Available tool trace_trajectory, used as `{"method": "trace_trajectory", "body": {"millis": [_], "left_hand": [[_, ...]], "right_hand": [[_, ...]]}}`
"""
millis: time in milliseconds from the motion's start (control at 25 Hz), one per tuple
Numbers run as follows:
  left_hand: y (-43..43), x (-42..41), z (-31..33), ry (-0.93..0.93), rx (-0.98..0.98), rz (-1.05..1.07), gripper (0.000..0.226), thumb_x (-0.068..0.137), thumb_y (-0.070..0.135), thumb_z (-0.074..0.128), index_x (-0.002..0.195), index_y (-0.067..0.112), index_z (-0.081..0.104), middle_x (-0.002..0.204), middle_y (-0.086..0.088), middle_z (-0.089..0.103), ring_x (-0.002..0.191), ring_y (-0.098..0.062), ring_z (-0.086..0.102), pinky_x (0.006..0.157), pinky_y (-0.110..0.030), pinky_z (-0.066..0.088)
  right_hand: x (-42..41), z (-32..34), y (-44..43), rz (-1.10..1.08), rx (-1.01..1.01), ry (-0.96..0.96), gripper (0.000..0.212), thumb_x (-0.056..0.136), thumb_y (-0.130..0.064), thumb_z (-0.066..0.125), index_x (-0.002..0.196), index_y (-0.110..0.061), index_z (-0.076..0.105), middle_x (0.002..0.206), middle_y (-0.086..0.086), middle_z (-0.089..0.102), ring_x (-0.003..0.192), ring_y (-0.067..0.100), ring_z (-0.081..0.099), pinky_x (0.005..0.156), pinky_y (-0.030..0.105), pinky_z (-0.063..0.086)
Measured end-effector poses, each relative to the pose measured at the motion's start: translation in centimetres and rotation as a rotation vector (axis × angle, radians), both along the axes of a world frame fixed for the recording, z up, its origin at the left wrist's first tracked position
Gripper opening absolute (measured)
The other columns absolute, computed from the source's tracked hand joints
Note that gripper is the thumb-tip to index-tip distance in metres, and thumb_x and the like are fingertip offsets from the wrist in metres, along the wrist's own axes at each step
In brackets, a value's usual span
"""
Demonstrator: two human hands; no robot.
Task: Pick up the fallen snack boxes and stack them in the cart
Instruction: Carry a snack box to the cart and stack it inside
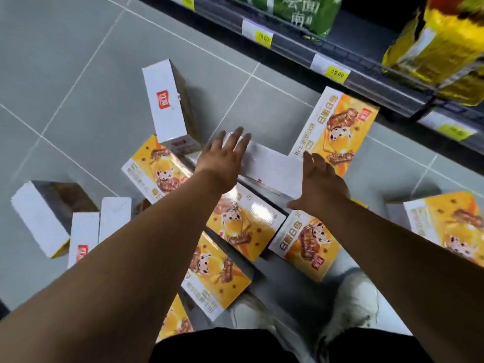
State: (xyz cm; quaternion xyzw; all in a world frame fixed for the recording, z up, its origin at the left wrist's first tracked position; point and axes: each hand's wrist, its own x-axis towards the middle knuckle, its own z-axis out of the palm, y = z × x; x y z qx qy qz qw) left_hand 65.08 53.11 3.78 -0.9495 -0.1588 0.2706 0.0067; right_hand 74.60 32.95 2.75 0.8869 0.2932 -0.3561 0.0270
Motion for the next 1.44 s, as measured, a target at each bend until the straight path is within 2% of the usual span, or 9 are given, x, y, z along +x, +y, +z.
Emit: {"method": "trace_trajectory", "body": {"millis": [120,320,520,680,920,1040,1240,1360,1440], "left_hand": [[1.2,1.9,-3.4,0.062,0.05,-0.039,0.089,0.093,0.022,0.055,0.154,0.027,-0.009,0.163,0.007,-0.008,0.148,-0.031,0.006,0.118,-0.047,0.018],[1.8,2.4,-4.2,-0.001,0.11,-0.062,0.052,0.091,0.021,0.048,0.14,0.022,0.029,0.145,-0.004,0.033,0.125,-0.039,0.04,0.104,-0.047,0.037],[2.2,2.2,2.9,0.061,0.064,-0.099,0.077,0.071,0.02,0.074,0.136,0.022,0.032,0.139,-0.006,0.036,0.125,-0.036,0.04,0.102,-0.054,0.038],[1.6,2.8,13.2,0.082,0.047,-0.122,0.086,0.064,0.035,0.082,0.135,0.021,0.034,0.137,-0.005,0.034,0.13,-0.029,0.031,0.099,-0.066,0.035],[-0.9,2.8,30.8,-0.037,-0.076,-0.156,0.096,0.06,0.041,0.081,0.142,0.019,0.036,0.138,-0.007,0.039,0.126,-0.033,0.042,0.093,-0.05,0.046],[-3.2,2.8,40.3,-0.092,-0.146,-0.213,0.098,0.063,0.038,0.08,0.147,0.015,0.035,0.141,-0.012,0.04,0.127,-0.036,0.04,0.096,-0.048,0.046],[-8.3,3.2,51.2,-0.156,-0.213,-0.326,0.102,0.066,0.045,0.079,0.15,0.015,0.029,0.144,-0.009,0.034,0.128,-0.033,0.033,0.106,-0.045,0.038],[-12.6,4.3,56.9,-0.209,-0.2,-0.478,0.102,0.072,0.052,0.075,0.152,0.017,0.023,0.145,-0.006,0.03,0.13,-0.03,0.029,0.109,-0.041,0.034],[-15.8,5.2,60.3,-0.232,-0.186,-0.553,0.099,0.073,0.051,0.075,0.151,0.022,0.021,0.144,-0.003,0.028,0.129,-0.027,0.028,0.103,-0.042,0.041]], "right_hand": [[0.1,-3.2,0.3,-0.01,-0.031,-0.02,0.12,0.076,-0.053,0.074,0.152,-0.01,-0.008,0.155,0.011,0.014,0.14,0.034,0.025,0.099,0.047,0.042],[0.6,-3.8,0.0,0.015,0.044,-0.03,0.104,0.072,-0.043,0.079,0.147,-0.008,0.015,0.144,0.012,0.027,0.125,0.033,0.04,0.089,0.043,0.047],[1.3,1.8,-1.0,0.028,0.117,-0.008,0.103,0.068,-0.042,0.081,0.145,-0.01,0.02,0.14,0.011,0.03,0.122,0.032,0.045,0.086,0.04,0.049],[2.7,11.6,-2.5,0.043,0.189,-0.008,0.101,0.065,-0.041,0.081,0.144,-0.01,0.026,0.138,0.011,0.034,0.118,0.033,0.048,0.088,0.041,0.049],[4.3,29.7,-7.4,-0.041,0.303,0.063,0.103,0.063,-0.038,0.084,0.145,-0.016,0.026,0.14,0.007,0.032,0.12,0.029,0.047,0.089,0.038,0.047],[4.2,39.5,-11.1,-0.06,0.309,0.075,0.106,0.062,-0.04,0.084,0.147,-0.018,0.025,0.143,0.004,0.03,0.12,0.027,0.049,0.088,0.037,0.048],[2.7,52.3,-17.3,-0.079,0.242,-0.05,0.104,0.066,-0.044,0.082,0.146,-0.017,0.022,0.144,0.007,0.029,0.123,0.03,0.047,0.089,0.038,0.048],[0.9,58.4,-22.0,-0.142,0.206,-0.16,0.094,0.067,-0.044,0.08,0.141,-0.019,0.028,0.137,0.006,0.035,0.118,0.028,0.05,0.081,0.039,0.05],[-0.7,61.7,-25.5,-0.179,0.142,-0.238,0.092,0.069,-0.05,0.076,0.141,-0.021,0.028,0.135,0.003,0.037,0.112,0.026,0.052,0.072,0.035,0.049]]}}
